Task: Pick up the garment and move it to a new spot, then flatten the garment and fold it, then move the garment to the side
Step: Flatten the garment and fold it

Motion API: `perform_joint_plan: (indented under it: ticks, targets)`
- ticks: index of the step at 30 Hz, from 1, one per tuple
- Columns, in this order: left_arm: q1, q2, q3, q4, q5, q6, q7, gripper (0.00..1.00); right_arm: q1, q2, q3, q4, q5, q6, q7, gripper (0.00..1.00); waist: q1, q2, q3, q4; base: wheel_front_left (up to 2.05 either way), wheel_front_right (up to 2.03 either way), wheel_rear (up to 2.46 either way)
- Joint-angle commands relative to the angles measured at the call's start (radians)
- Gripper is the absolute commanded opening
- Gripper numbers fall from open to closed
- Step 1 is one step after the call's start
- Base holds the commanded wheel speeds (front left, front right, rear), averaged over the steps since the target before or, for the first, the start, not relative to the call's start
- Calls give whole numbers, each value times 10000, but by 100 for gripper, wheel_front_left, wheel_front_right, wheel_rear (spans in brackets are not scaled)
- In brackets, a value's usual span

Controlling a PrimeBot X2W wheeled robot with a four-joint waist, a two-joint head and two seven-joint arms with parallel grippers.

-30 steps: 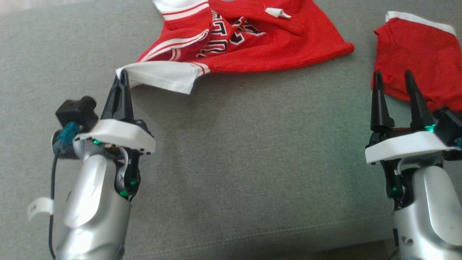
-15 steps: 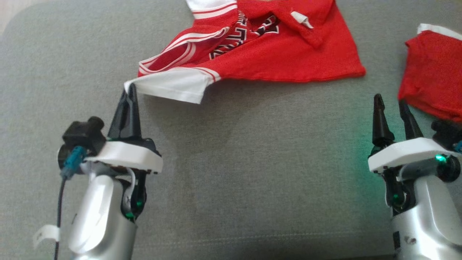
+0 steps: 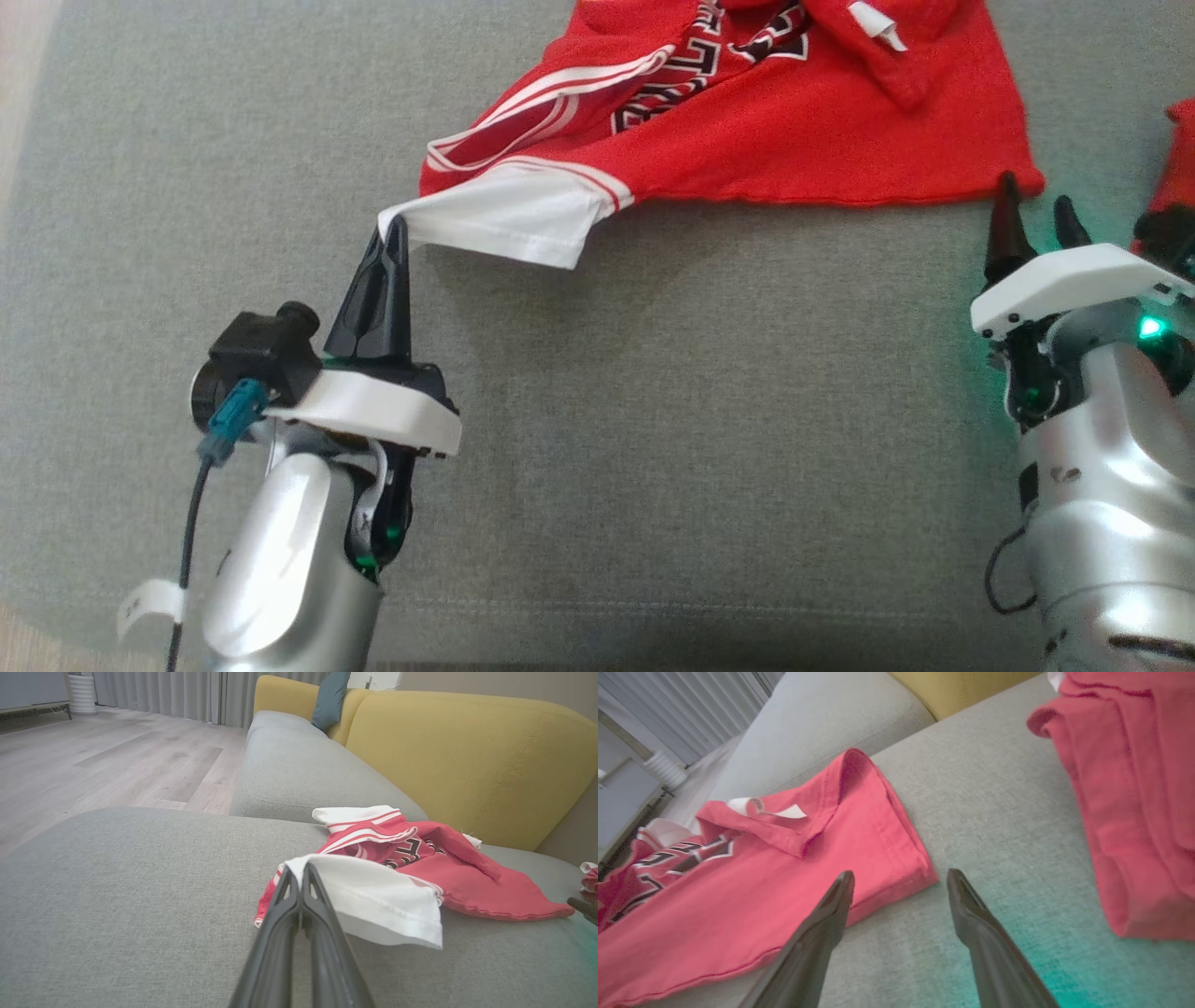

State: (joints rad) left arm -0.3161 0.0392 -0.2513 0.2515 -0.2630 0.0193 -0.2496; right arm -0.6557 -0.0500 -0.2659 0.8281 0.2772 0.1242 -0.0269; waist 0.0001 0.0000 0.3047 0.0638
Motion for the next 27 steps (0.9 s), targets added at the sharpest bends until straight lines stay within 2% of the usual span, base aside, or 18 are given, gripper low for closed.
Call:
perform_joint_plan:
  ticks: [1,8,14,15,16,23,27]
  targets:
    - [-389,112,215,-419,-83,103,-122,0,-438,-3,-105,72,-444,65,-190,100,-1,0,99,108,0,0,0]
    - [-541,111,55,-450,-158,201,-122,0,-1287,-3,-913,1452,-1463,65,-738,100,-1,0,256,148,0,0,0]
    - [-628,111,67,-436,-99,184,-122,0,-1893,-3,-711,2444,-1596,65,-1209,100,-1,0,367,30,0,0,0]
    - [-649,111,79,-425,-88,178,-122,0,-1981,-3,-657,2586,-1595,65,-1269,38,-1,0,378,12,0,0,0]
    - [-672,111,96,-409,-78,171,-122,0,-2071,-3,-572,2688,-1613,65,-1344,0,-1,0,380,-6,0,0,0]
    - [-955,111,386,-565,127,40,-122,0,-2614,-4,-34,2417,-1774,65,-1746,0,-1,0,216,-224,0,0,0]
    - [-1258,119,768,-1057,115,-158,-122,0,-2943,-83,746,1538,-1477,65,-1771,0,-1,0,-83,-476,0,0,0]
